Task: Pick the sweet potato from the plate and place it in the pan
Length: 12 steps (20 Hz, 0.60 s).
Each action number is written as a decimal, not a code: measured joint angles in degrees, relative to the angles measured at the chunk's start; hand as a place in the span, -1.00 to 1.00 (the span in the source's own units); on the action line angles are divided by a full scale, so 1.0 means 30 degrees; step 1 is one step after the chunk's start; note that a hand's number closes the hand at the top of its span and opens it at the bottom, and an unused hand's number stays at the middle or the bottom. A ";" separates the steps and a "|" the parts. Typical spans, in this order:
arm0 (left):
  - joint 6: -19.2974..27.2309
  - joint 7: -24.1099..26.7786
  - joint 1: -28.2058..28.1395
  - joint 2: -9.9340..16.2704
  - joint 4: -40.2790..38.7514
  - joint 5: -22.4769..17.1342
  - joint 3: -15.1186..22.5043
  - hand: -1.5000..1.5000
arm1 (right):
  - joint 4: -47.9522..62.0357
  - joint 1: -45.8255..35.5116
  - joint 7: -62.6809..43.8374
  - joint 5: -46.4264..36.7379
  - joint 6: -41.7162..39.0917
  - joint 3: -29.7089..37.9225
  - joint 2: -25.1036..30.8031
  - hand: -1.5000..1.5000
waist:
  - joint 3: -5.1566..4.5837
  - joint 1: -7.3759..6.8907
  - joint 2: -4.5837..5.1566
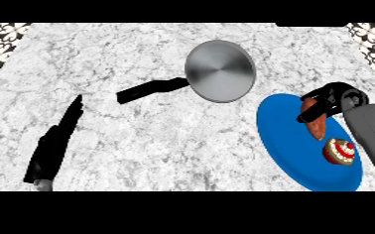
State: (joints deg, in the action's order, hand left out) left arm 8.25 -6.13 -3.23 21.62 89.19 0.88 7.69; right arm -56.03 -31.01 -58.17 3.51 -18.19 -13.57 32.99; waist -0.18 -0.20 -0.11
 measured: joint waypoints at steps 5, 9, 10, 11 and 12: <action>-0.0241 -0.0411 -0.0163 -0.0277 0.0591 0.0270 -0.0249 0.00 | -0.0076 0.0418 0.0229 -0.0614 0.0593 0.0817 -0.0727 1.00 | -0.0102 0.0051 -0.0074; -0.0321 -0.0466 -0.0239 -0.0444 0.0633 0.0466 -0.0417 0.00 | -0.1581 0.1220 -0.0532 -0.1312 0.2150 0.0856 -0.1595 1.00 | -0.0140 0.0209 -0.0160; -0.0291 -0.0494 -0.0277 -0.0495 0.0567 0.0455 -0.0447 0.00 | -0.2199 0.1485 -0.0948 -0.1813 0.3035 0.0614 -0.1942 1.00 | -0.0166 0.0330 -0.0228; -0.0314 -0.0482 -0.0405 -0.0446 0.0610 0.0411 -0.0523 0.00 | -0.2690 0.1770 -0.1284 -0.2446 0.3941 0.0331 -0.2279 1.00 | -0.0198 0.0390 -0.0309; -0.0279 -0.0553 -0.0391 -0.0473 0.0575 0.0407 -0.0551 0.00 | -0.3113 0.2034 -0.1496 -0.3167 0.4829 0.0006 -0.2646 1.00 | -0.0234 0.0514 -0.0395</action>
State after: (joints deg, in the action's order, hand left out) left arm 7.41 -7.79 -4.40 20.20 90.91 2.10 6.04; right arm -65.37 -24.91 -62.65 -5.99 -3.70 -13.55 25.05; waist -0.89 1.34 -1.29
